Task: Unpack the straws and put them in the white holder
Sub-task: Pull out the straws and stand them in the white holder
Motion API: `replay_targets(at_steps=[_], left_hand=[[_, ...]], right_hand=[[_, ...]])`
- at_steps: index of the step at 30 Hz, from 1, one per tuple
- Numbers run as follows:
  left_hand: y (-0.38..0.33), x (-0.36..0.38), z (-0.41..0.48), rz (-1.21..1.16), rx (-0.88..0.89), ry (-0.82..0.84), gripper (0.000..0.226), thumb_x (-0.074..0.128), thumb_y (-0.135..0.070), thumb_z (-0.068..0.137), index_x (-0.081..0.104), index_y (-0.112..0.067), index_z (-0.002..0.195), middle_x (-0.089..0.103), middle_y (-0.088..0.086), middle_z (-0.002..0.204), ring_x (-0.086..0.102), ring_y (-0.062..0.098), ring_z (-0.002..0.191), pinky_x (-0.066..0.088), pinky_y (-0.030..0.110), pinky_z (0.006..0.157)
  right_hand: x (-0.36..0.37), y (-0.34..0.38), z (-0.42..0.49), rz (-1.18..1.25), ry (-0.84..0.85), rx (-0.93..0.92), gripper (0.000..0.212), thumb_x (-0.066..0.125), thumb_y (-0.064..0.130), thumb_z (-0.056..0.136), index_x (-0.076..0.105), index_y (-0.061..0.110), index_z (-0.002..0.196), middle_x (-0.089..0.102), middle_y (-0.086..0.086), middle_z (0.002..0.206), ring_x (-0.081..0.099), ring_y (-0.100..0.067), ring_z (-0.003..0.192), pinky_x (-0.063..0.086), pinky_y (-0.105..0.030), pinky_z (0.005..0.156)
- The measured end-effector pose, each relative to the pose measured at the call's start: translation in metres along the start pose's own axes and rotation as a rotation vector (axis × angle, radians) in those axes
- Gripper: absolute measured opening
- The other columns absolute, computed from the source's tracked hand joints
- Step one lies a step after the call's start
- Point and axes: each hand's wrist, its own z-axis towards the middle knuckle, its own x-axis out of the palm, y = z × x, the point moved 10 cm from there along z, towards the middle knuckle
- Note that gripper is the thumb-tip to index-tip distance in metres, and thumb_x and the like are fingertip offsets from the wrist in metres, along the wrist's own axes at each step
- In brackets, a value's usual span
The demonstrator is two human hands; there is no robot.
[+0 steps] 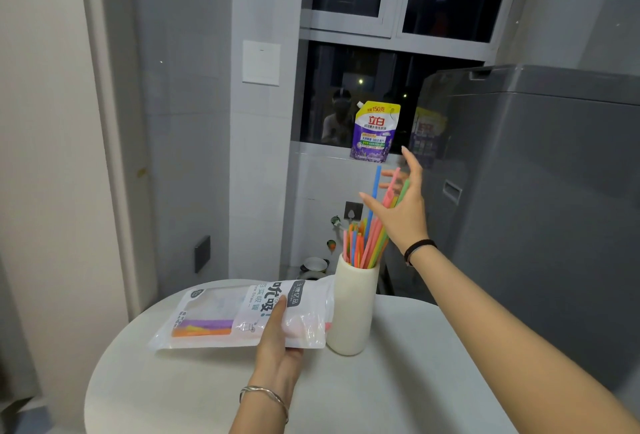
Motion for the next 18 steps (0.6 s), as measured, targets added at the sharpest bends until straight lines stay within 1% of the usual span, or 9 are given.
replay_targets(at_steps=[2, 4, 7, 8, 10, 13, 15, 16, 18], left_hand=[[0.000, -0.001, 0.001, 0.007, 0.003, -0.001, 0.013, 0.062, -0.013, 0.090, 0.058, -0.017, 0.102, 0.066, 0.006, 0.091, 0.063, 0.026, 0.080, 0.055, 0.052, 0.043], [0.000, -0.001, 0.001, 0.008, 0.009, -0.001, 0.019, 0.063, -0.012, 0.090, 0.057, -0.017, 0.108, 0.066, 0.006, 0.093, 0.063, 0.026, 0.081, 0.054, 0.055, 0.051], [0.000, -0.001, 0.001, 0.008, 0.023, 0.000, 0.028, 0.062, -0.012, 0.090, 0.055, -0.017, 0.117, 0.066, 0.005, 0.094, 0.063, 0.025, 0.083, 0.054, 0.058, 0.079], [0.000, -0.002, 0.002, 0.013, 0.020, -0.001, 0.030, 0.062, -0.012, 0.090, 0.055, -0.017, 0.119, 0.066, 0.006, 0.094, 0.062, 0.025, 0.084, 0.050, 0.059, 0.085], [0.000, -0.001, 0.001, 0.018, 0.009, 0.006, 0.029, 0.062, -0.012, 0.091, 0.055, -0.017, 0.119, 0.066, 0.006, 0.094, 0.062, 0.026, 0.084, 0.051, 0.057, 0.083], [-0.001, 0.001, 0.001, 0.008, 0.008, 0.024, 0.029, 0.062, -0.013, 0.091, 0.055, -0.017, 0.118, 0.066, 0.006, 0.095, 0.063, 0.026, 0.083, 0.056, 0.054, 0.063], [-0.001, 0.000, 0.002, 0.001, 0.009, 0.025, 0.032, 0.062, -0.013, 0.091, 0.055, -0.018, 0.121, 0.066, 0.005, 0.097, 0.063, 0.025, 0.085, 0.056, 0.054, 0.071], [0.000, 0.000, 0.002, 0.000, 0.007, 0.024, 0.032, 0.062, -0.013, 0.091, 0.055, -0.018, 0.122, 0.066, 0.005, 0.097, 0.063, 0.025, 0.085, 0.055, 0.054, 0.072], [0.001, 0.001, 0.001, 0.000, 0.000, 0.025, 0.029, 0.061, -0.013, 0.091, 0.055, -0.018, 0.119, 0.066, 0.005, 0.095, 0.063, 0.025, 0.085, 0.055, 0.054, 0.062]], right_hand=[[-0.001, 0.006, 0.002, -0.037, -0.018, -0.045, 0.088, 0.075, 0.019, 0.075, 0.020, 0.036, 0.142, 0.048, 0.000, 0.136, 0.056, -0.013, 0.113, 0.051, -0.025, 0.085], [0.001, 0.010, 0.000, -0.106, 0.000, -0.079, 0.072, 0.067, 0.017, 0.082, 0.027, 0.038, 0.139, 0.053, 0.005, 0.128, 0.058, -0.008, 0.103, 0.051, -0.020, 0.080], [0.016, 0.000, -0.010, -0.271, 0.141, -0.058, 0.039, 0.054, 0.018, 0.091, 0.048, 0.029, 0.127, 0.062, 0.001, 0.117, 0.060, -0.011, 0.092, 0.057, -0.037, 0.083], [0.021, -0.006, -0.015, -0.310, 0.193, -0.046, 0.032, 0.052, 0.020, 0.092, 0.052, 0.027, 0.124, 0.064, 0.001, 0.115, 0.061, -0.013, 0.092, 0.057, -0.038, 0.083], [0.030, -0.017, -0.024, -0.363, 0.303, -0.028, 0.028, 0.052, 0.028, 0.092, 0.055, 0.027, 0.119, 0.062, 0.000, 0.120, 0.062, -0.020, 0.103, 0.054, -0.035, 0.084], [0.034, -0.024, -0.027, -0.395, 0.384, -0.022, 0.046, 0.062, 0.041, 0.084, 0.050, 0.033, 0.128, 0.041, 0.002, 0.146, 0.045, -0.020, 0.129, 0.046, -0.039, 0.096], [0.025, -0.013, -0.022, -0.364, 0.309, -0.056, 0.071, 0.068, 0.042, 0.079, 0.033, 0.033, 0.140, 0.022, 0.003, 0.156, 0.032, -0.020, 0.137, 0.039, -0.045, 0.102], [0.021, -0.008, -0.019, -0.351, 0.271, -0.074, 0.082, 0.069, 0.042, 0.077, 0.024, 0.033, 0.145, 0.017, 0.003, 0.158, 0.028, -0.021, 0.140, 0.035, -0.047, 0.105], [0.019, -0.008, -0.018, -0.369, 0.266, -0.058, 0.090, 0.068, 0.046, 0.077, 0.015, 0.031, 0.147, 0.018, 0.002, 0.158, 0.025, -0.023, 0.142, 0.032, -0.048, 0.107]])
